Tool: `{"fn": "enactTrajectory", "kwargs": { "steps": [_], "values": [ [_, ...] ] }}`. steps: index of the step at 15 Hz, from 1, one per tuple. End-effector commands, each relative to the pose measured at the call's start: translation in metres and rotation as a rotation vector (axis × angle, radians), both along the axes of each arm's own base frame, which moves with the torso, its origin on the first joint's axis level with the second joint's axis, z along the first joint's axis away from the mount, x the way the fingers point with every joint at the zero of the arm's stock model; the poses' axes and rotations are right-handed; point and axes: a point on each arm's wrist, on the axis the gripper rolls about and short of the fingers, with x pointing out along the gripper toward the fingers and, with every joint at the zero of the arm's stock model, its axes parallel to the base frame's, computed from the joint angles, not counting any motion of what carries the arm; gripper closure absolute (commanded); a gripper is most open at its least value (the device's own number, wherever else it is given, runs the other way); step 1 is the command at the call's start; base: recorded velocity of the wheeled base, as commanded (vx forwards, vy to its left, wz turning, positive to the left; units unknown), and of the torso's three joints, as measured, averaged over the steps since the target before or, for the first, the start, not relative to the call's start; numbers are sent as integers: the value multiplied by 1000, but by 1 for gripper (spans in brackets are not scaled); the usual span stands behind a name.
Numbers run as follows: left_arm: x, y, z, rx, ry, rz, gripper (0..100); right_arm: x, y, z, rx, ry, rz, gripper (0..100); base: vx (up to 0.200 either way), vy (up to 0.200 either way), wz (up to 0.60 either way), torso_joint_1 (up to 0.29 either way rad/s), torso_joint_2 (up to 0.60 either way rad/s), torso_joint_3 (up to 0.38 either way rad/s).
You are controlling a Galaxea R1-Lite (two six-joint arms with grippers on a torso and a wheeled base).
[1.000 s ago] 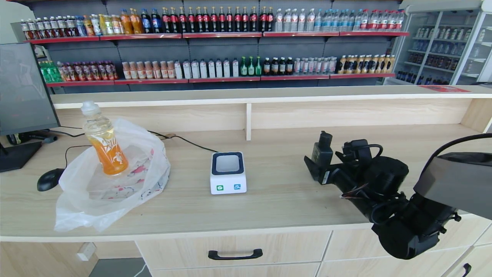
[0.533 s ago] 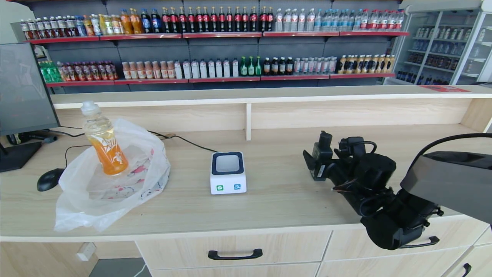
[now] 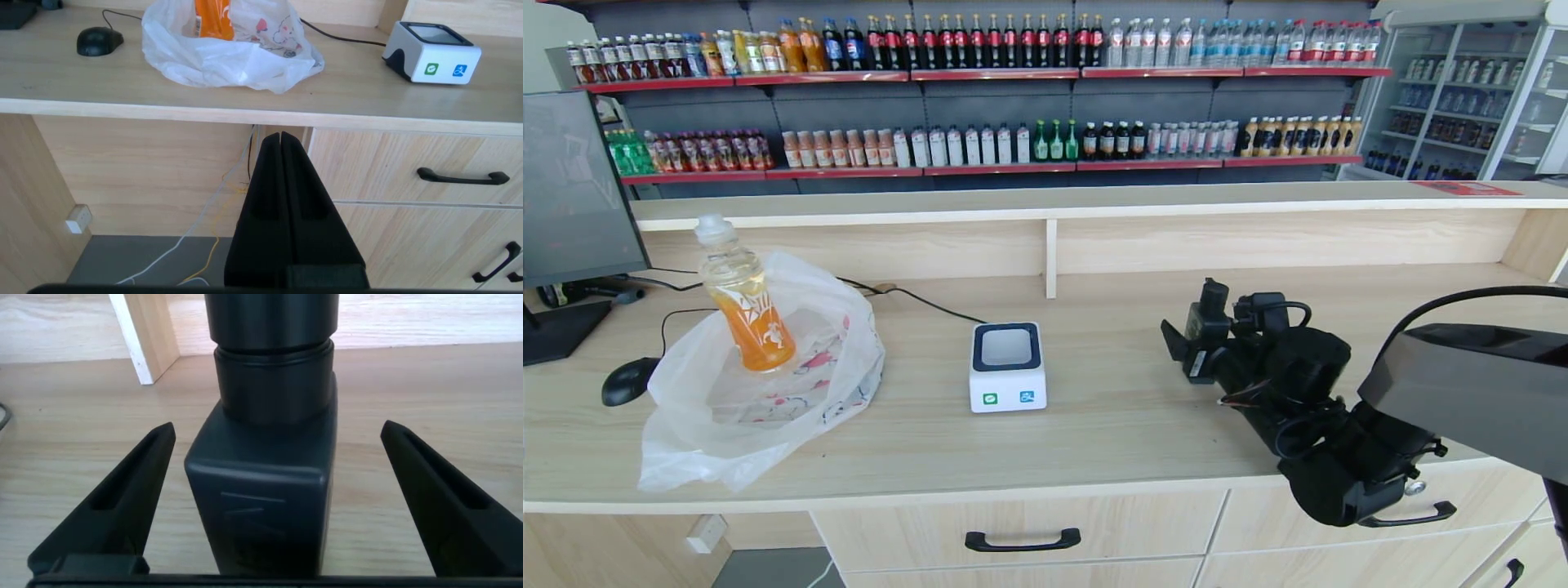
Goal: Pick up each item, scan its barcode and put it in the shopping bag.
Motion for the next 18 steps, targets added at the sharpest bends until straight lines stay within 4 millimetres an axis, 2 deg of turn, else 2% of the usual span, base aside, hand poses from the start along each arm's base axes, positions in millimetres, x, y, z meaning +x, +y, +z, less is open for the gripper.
{"fn": "enactTrajectory", "kwargs": {
  "steps": [1,8,12,16,18],
  "values": [
    [0,0,0,0,0,0,100,0,0,-2,-2,6,1,100,0,0,0,0,0,0],
    [0,0,0,0,-1,0,100,-1,-1,-3,4,11,0,100,0,0,0,0,0,0],
    [0,0,0,0,-1,0,100,-3,-2,6,14,-7,-2,100,0,0,0,0,0,0],
    [0,0,0,0,-1,0,100,-16,-7,22,19,-23,-3,100,0,0,0,0,0,0],
    [0,0,0,0,-1,0,100,-30,-12,32,18,-24,-3,100,0,0,0,0,0,0]
  ]
}}
